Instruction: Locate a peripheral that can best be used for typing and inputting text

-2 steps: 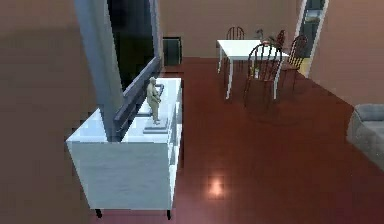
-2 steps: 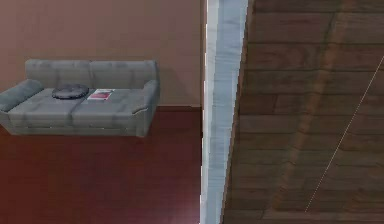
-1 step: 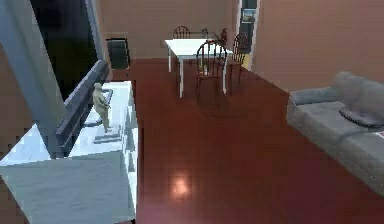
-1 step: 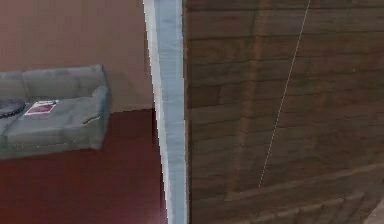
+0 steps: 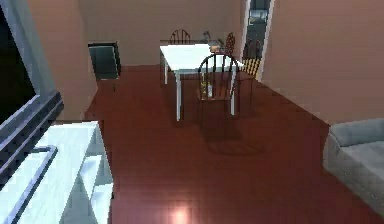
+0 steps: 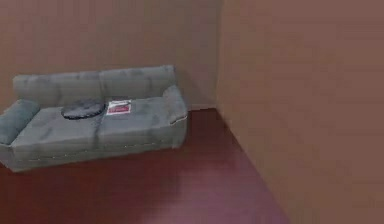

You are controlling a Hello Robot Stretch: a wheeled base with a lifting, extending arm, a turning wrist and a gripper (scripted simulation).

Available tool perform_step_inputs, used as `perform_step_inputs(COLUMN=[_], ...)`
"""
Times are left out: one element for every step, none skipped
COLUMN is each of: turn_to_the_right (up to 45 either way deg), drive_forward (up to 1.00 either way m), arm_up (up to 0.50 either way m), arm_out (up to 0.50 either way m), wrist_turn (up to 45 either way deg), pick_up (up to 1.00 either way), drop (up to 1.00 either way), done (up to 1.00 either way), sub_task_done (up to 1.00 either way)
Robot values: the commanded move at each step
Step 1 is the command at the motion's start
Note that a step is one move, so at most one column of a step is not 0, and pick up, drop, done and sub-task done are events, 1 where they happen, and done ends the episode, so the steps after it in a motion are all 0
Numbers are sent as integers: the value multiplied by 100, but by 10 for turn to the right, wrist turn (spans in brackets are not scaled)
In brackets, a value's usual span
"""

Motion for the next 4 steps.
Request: perform_step_inputs(turn_to_the_right=[-60,0,-30,0], drive_forward=[0,100,0,40], arm_up=[0,0,0,0], arm_out=[0,0,0,0], wrist_turn=[0,0,0,0], pick_up=[0,0,0,0], drop=[0,0,0,0], done=[0,0,0,0], sub_task_done=[0,0,0,0])
